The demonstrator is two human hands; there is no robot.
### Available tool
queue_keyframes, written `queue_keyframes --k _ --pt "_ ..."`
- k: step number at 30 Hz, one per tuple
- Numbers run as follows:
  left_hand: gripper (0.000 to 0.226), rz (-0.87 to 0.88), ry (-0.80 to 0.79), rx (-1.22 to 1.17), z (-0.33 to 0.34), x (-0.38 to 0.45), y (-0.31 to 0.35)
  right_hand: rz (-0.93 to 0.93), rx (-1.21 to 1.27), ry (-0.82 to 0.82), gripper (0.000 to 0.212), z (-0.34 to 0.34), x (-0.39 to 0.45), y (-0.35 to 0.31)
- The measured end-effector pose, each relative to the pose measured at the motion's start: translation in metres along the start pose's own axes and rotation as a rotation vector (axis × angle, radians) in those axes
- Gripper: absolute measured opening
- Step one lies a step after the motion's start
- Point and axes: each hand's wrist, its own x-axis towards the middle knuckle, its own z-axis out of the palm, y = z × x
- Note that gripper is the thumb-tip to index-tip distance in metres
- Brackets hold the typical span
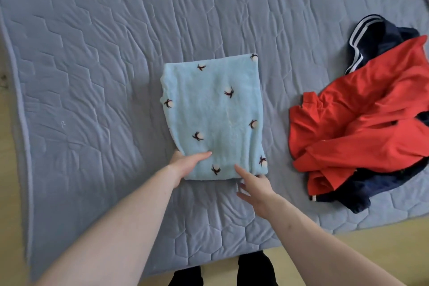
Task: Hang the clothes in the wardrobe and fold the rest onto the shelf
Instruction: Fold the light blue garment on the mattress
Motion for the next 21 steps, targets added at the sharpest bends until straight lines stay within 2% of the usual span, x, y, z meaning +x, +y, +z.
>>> queue_keyframes --k 2,4,7,10,12,13,15,16,17,18,20,21 --pt "0.053 0.024 0.138 -0.099 0.021 -0.003 -0.014 -0.085 0.058 0.028 0.054 -0.001 0.007 -0.005" --pt "0.041 -0.015 0.163 -0.214 0.046 -0.014 -0.029 -0.168 0.113 0.087 0.05 -0.009 0.012 -0.012" --pt "0.052 -0.077 0.079 -0.321 0.091 -0.052 -0.049 -0.273 0.183 0.206 0.045 -0.03 0.009 -0.024" --pt "0.049 -0.142 -0.049 -0.398 0.137 -0.097 -0.066 -0.34 0.076 0.301 0.031 -0.061 -0.003 -0.031" --pt "0.043 -0.211 -0.155 -0.241 0.157 -0.119 -0.071 -0.386 0.003 0.327 0.027 -0.084 -0.011 -0.032" --pt "0.04 -0.219 -0.253 -0.088 0.16 -0.127 -0.069 -0.4 -0.027 0.33 0.027 -0.095 -0.013 -0.032" --pt "0.035 -0.147 -0.501 0.367 0.153 -0.131 -0.056 -0.406 -0.092 0.317 0.027 -0.113 -0.013 -0.032" --pt "0.035 -0.063 -0.553 0.551 0.146 -0.125 -0.046 -0.397 -0.114 0.296 0.029 -0.119 -0.012 -0.032" --pt "0.035 0.051 -0.528 0.63 0.137 -0.115 -0.03 -0.384 -0.127 0.272 0.034 -0.124 -0.011 -0.032" --pt "0.032 0.162 -0.428 0.599 0.123 -0.103 -0.008 -0.374 -0.136 0.244 0.042 -0.126 -0.009 -0.031" --pt "0.03 0.352 -0.049 0.451 0.093 -0.072 0.037 -0.365 -0.151 0.18 0.06 -0.125 -0.001 -0.029" --pt "0.044 0.441 0.17 0.445 0.075 -0.055 0.058 -0.371 -0.157 0.147 0.064 -0.124 0.003 -0.027"
